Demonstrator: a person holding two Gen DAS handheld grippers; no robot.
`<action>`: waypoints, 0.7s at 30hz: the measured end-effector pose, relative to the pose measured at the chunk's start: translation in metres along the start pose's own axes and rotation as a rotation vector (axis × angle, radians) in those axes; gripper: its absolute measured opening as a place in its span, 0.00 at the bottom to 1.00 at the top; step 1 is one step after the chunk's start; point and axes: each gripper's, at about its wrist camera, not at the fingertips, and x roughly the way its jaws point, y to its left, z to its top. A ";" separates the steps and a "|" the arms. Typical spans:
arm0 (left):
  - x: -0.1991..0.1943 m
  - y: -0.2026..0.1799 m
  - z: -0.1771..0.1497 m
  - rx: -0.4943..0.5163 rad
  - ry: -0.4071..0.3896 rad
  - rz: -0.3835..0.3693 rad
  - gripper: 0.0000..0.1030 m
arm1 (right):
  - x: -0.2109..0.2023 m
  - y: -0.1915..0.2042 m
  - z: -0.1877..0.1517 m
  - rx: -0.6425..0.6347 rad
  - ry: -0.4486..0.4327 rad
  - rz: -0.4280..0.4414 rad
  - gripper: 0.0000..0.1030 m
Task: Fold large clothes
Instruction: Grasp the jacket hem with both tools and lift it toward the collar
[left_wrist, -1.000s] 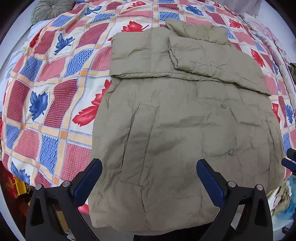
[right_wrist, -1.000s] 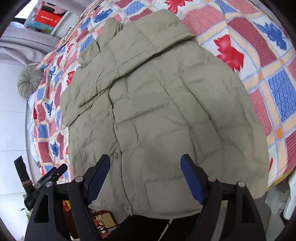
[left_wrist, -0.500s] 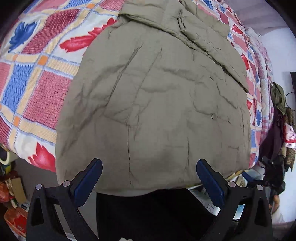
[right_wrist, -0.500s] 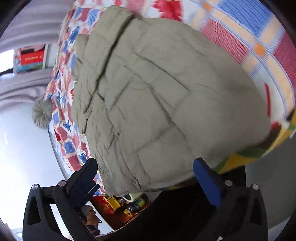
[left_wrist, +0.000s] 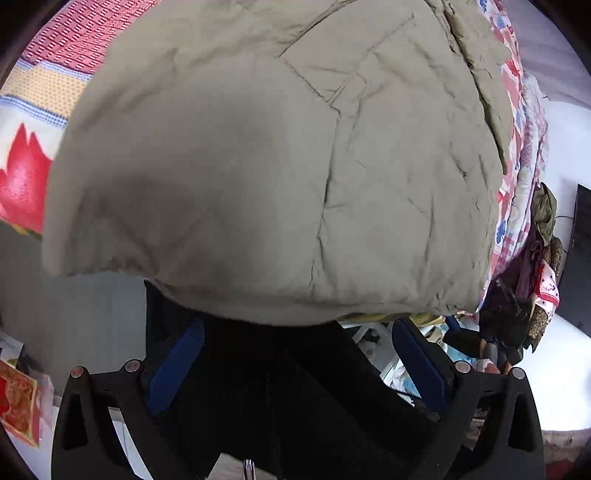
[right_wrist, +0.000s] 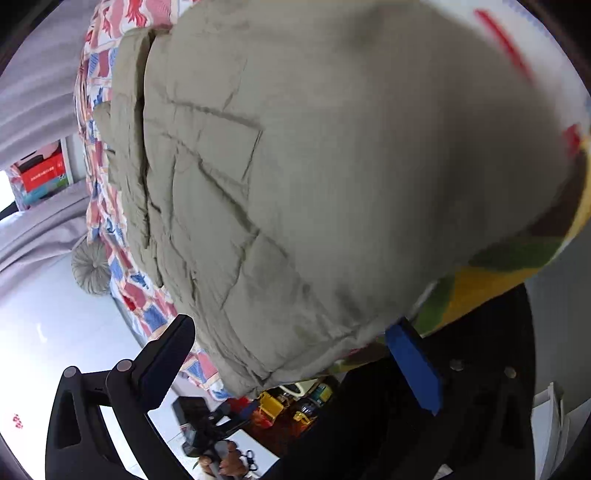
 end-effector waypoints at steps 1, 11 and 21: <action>0.001 -0.002 0.001 -0.003 -0.018 0.000 0.99 | 0.004 0.003 -0.001 -0.003 0.007 0.014 1.00; -0.019 -0.035 0.013 0.043 -0.164 -0.125 0.99 | -0.001 0.048 0.001 -0.092 -0.018 0.147 1.00; -0.005 -0.031 0.032 0.021 -0.165 -0.023 0.69 | 0.011 0.038 0.007 -0.056 -0.010 0.094 1.00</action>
